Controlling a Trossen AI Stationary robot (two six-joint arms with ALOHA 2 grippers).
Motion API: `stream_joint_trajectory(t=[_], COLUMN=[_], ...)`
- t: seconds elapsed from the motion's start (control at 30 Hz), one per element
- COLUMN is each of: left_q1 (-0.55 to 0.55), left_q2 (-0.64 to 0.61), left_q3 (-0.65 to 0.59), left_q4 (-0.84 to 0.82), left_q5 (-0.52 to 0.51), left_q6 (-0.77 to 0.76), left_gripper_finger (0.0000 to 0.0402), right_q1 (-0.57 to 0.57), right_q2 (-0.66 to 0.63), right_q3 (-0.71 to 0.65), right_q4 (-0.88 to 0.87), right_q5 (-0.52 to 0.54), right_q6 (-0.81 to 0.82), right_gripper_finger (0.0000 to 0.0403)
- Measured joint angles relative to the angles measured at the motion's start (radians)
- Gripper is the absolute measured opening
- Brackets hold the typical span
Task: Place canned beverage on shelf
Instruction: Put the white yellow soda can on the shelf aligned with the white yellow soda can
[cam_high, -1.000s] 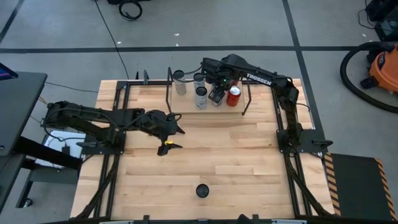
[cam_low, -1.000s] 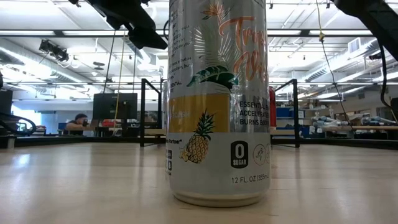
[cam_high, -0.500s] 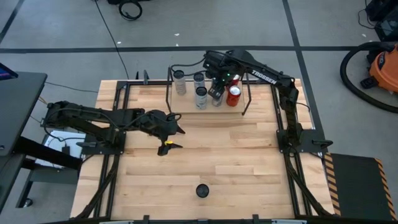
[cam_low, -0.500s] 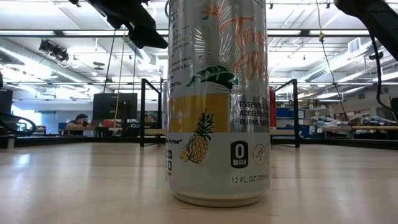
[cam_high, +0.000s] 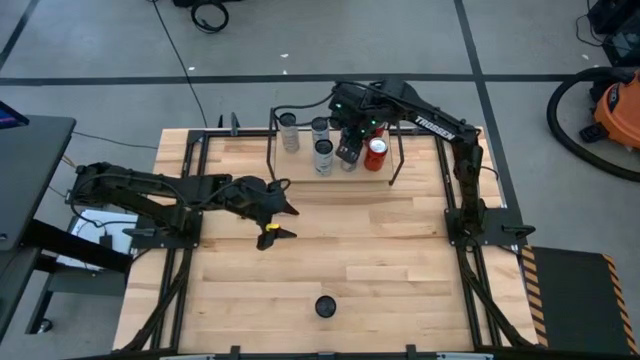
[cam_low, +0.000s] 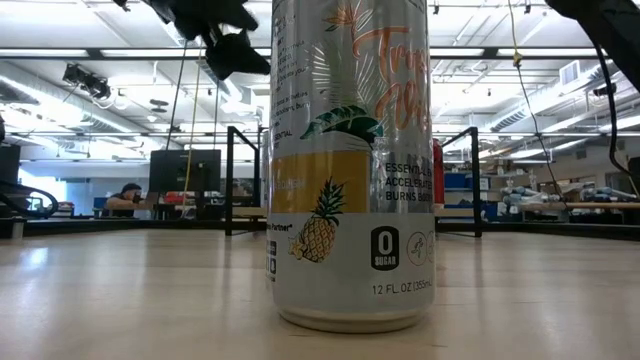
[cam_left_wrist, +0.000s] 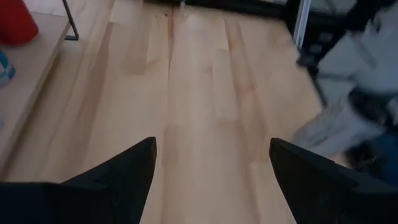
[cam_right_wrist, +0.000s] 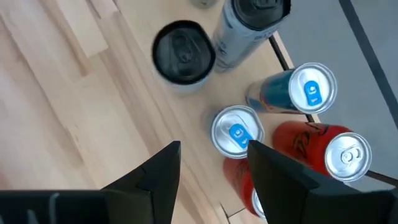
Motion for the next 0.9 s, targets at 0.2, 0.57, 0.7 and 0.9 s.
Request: stream_joint_trajectory(t=[0.2,0.57,0.7,0.9], left_q1=[-0.023,-0.163,-0.208,-0.248], left_q2=[0.009,0.074,0.133,0.229], left_q3=[0.001,0.001,0.0,0.001], left_q4=[0.083,0.283,0.35,0.411], left_q5=[0.002,0.039,0.034,0.033], left_q6=[-0.144,-0.146,-0.15,-0.175], left_gripper_finger=[0.0314,0.0314,0.0314,0.0314], right_q1=[0.034,0.134,0.155,0.156], right_q2=[-0.041,-0.101,-0.101,-0.102], right_q3=[0.0,0.001,0.0,0.0], right_q4=[0.0,0.01,0.007,0.0], right_q5=[0.033,0.093,0.104,0.098], right_q6=[-0.009,0.008,-0.01,-0.009], right_gripper_finger=[0.0194,0.0194,0.0194,0.0194])
